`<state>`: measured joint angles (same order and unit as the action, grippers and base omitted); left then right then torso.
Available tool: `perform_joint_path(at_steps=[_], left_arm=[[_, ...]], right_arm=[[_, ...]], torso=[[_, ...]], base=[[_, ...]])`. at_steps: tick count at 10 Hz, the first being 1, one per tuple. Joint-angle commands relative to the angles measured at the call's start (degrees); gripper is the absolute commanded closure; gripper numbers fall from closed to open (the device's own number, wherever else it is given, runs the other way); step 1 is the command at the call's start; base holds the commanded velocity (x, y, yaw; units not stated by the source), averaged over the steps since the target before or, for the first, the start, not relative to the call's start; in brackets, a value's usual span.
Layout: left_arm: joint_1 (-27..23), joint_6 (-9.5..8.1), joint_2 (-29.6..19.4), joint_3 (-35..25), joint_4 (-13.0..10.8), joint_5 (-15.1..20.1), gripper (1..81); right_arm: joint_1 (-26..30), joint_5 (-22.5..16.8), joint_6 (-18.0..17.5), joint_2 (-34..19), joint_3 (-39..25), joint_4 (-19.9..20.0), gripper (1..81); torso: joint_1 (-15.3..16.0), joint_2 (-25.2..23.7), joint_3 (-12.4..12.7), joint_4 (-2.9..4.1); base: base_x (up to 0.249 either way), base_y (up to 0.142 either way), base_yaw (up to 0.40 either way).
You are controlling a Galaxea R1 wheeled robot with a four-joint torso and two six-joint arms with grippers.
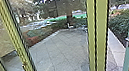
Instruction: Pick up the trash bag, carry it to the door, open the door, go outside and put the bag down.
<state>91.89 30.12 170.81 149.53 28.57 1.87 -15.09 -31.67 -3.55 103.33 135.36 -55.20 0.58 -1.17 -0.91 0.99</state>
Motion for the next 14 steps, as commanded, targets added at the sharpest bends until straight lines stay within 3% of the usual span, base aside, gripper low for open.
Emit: perform_joint_path(at_steps=[1, 5, 8, 11, 14], left_arm=[[-1.41, 0.38, 0.32, -0.55, 0.25, 5.17, 81.1], [-0.97, 0.38, 0.23, -0.55, 0.25, 5.17, 81.1], [-0.79, 0.38, 0.32, -0.64, 0.25, 5.08, 81.1], [-0.61, 0.38, 0.15, -0.55, 0.34, 4.55, 81.1], [-0.61, 0.38, -0.03, -0.55, 0.25, 4.55, 81.1]], right_arm=[[2.13, 8.82, 0.03, -0.73, 9.29, -2.98, 1.0], [1.67, 12.51, 0.03, -0.55, 13.51, -3.16, 1.0], [0.8, 10.84, 0.03, 1.21, 13.34, 0.36, 1.0], [1.06, 10.75, 0.12, 0.94, 14.13, 0.44, 1.0], [1.94, 7.6, 0.03, 2.35, 14.83, 2.19, 1.0]], torso=[[0.0, 0.0, 0.0, 0.0], [0.0, 0.0, 0.0, 0.0], [0.0, 0.0, 0.0, -0.02], [0.0, 0.0, 0.02, -0.02], [0.0, 0.0, 0.02, -0.02]], base=[[0.0, 0.0, 0.0], [0.0, 0.0, 0.0], [0.0, 0.0, 0.0], [0.0, 0.0, 0.0], [0.0, 0.0, 0.0]])
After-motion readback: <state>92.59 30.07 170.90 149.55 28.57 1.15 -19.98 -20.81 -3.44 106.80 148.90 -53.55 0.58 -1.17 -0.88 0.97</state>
